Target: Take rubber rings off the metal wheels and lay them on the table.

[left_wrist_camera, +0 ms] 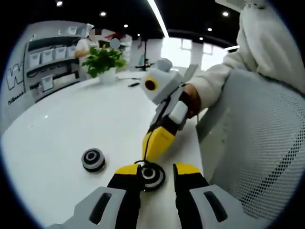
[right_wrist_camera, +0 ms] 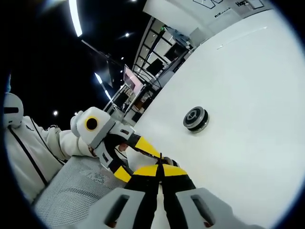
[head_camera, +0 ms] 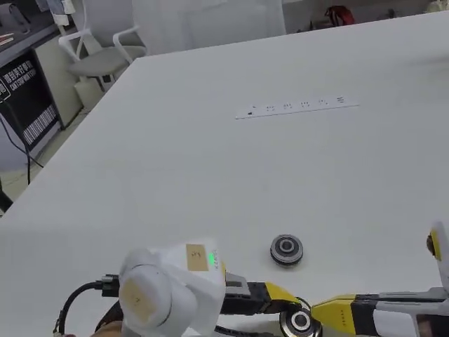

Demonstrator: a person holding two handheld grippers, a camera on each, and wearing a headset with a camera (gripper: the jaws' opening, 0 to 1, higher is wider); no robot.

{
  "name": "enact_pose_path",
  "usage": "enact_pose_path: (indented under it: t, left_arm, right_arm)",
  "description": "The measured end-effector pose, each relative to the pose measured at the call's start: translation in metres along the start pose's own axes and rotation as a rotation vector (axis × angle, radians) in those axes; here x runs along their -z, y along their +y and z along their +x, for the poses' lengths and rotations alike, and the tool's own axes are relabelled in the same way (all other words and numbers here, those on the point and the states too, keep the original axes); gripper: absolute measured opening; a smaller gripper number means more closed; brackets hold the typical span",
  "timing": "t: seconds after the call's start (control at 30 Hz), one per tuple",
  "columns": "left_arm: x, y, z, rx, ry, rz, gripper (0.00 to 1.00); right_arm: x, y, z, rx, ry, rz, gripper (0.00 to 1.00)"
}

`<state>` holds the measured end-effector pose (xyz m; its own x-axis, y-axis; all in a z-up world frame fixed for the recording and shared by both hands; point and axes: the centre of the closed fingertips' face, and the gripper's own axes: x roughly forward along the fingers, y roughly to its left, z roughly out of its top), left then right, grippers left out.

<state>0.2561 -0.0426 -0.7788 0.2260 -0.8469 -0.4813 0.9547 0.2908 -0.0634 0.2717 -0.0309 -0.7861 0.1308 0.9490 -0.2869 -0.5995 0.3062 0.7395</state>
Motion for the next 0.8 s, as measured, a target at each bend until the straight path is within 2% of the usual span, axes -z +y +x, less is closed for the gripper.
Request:
enact_pose_path:
  t: [0.07,0.13,0.27,0.4,0.6,0.8]
  left_arm:
    - [-0.007,-0.003,-0.002,0.005,-0.009,0.078,0.24]
    - [-0.011,-0.004,-0.004,0.005,-0.015,0.066,0.25]
    - [-0.026,-0.003,-0.01,-0.006,-0.054,0.044,0.33]
    - [-0.036,0.0,-0.017,-0.025,-0.081,0.054,0.39]
    - [-0.053,0.003,-0.03,-0.047,-0.11,0.076,0.43]
    - [-0.059,0.006,-0.042,-0.074,-0.115,0.115,0.49]
  right_arm:
    - [0.0,0.0,-0.001,0.006,0.006,-0.004,0.0]
    - [0.001,0.001,-0.002,0.01,0.011,-0.009,0.0]
    - [-0.001,0.003,-0.006,0.018,0.008,-0.016,0.0]
    - [-0.005,0.005,-0.01,0.031,-0.002,-0.032,0.0]
    - [-0.013,0.009,-0.017,0.045,-0.019,-0.063,0.0]
    - [-0.024,0.015,-0.025,0.051,-0.06,-0.069,0.0]
